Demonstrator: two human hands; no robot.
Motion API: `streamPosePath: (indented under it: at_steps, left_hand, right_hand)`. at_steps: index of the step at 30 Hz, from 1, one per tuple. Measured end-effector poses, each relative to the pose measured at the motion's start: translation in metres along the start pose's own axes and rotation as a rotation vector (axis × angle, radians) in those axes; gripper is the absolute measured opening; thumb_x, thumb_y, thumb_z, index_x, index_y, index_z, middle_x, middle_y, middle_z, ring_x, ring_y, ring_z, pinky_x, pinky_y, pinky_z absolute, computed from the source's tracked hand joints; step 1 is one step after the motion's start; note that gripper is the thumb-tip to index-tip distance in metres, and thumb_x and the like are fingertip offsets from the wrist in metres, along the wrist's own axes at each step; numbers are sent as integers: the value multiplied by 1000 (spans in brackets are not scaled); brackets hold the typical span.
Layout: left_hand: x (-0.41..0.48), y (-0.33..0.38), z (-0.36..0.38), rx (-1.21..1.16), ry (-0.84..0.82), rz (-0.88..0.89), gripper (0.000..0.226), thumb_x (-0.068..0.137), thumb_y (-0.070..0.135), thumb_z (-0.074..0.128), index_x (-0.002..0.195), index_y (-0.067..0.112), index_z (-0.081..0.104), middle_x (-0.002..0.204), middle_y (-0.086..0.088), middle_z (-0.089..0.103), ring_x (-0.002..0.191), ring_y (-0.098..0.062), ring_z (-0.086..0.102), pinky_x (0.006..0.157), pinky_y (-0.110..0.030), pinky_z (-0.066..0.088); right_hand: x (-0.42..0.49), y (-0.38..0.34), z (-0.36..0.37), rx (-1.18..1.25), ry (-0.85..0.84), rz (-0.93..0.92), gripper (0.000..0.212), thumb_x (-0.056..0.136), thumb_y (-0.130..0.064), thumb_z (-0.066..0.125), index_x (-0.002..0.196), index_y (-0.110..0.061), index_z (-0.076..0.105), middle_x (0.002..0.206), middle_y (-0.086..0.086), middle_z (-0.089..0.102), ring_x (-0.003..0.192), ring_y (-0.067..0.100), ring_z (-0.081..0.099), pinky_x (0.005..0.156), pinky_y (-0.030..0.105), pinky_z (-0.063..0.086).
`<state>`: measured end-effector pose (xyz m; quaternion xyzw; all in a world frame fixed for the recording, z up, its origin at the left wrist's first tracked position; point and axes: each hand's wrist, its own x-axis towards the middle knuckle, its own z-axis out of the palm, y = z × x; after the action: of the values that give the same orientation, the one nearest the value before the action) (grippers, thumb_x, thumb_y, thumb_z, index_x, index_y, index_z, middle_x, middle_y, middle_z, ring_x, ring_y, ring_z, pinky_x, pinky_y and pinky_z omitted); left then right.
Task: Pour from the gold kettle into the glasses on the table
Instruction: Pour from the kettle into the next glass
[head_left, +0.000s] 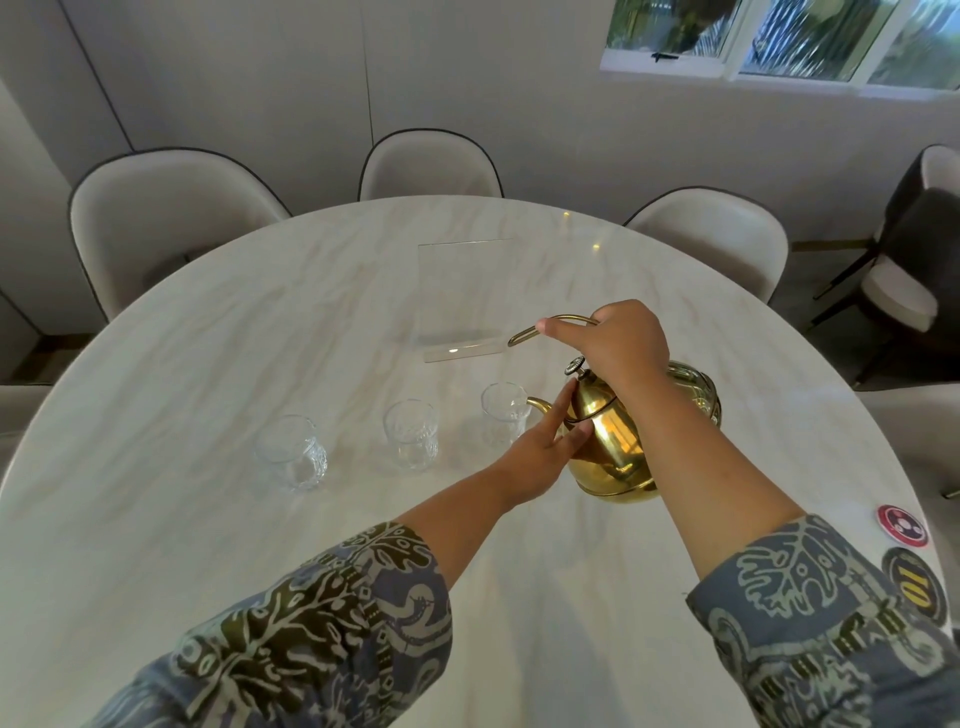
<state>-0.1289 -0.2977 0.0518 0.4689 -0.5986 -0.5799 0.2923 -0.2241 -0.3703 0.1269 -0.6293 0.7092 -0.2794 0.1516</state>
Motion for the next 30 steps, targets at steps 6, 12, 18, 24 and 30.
streamPosePath:
  at_steps: [6,12,18,24,30]
  left_hand:
    - [-2,2,0,-7,1,0,58,99,40,30,148,38,-1,156,0,18,141,-22,25,111,-30,23]
    - [-1,1,1,-26,6,7,58,99,39,30,148,37,-2,156,1,20,141,-21,26,109,-27,24]
    - [1,-1,2,-33,7,20,59,99,39,31,148,37,-3,156,2,17,142,-21,23,111,-29,22]
    - [3,-1,2,-24,1,8,59,98,42,30,146,40,-4,157,3,15,142,-22,23,113,-33,22]
    - [5,-1,3,-16,-2,-3,60,98,44,30,146,42,-5,157,3,15,142,-23,24,114,-36,22]
  right_hand:
    - [0,-2,0,-30,-10,-8,62,69,-66,68,55,-13,39,56,4,41,51,15,38,51,27,27]
    - [-1,-5,-1,-30,-11,-16,64,69,-65,69,53,-13,35,53,3,38,50,15,37,50,27,26]
    - [-2,-7,-4,-67,-31,-32,60,73,-65,66,54,-23,29,53,-6,32,50,8,31,47,23,24]
    - [0,-7,-4,-72,-35,-36,60,72,-66,66,55,-24,26,55,-8,29,50,7,28,48,23,24]
    - [2,-8,-6,-66,-47,-33,61,71,-66,67,56,-26,24,56,-9,28,51,7,28,47,23,23]
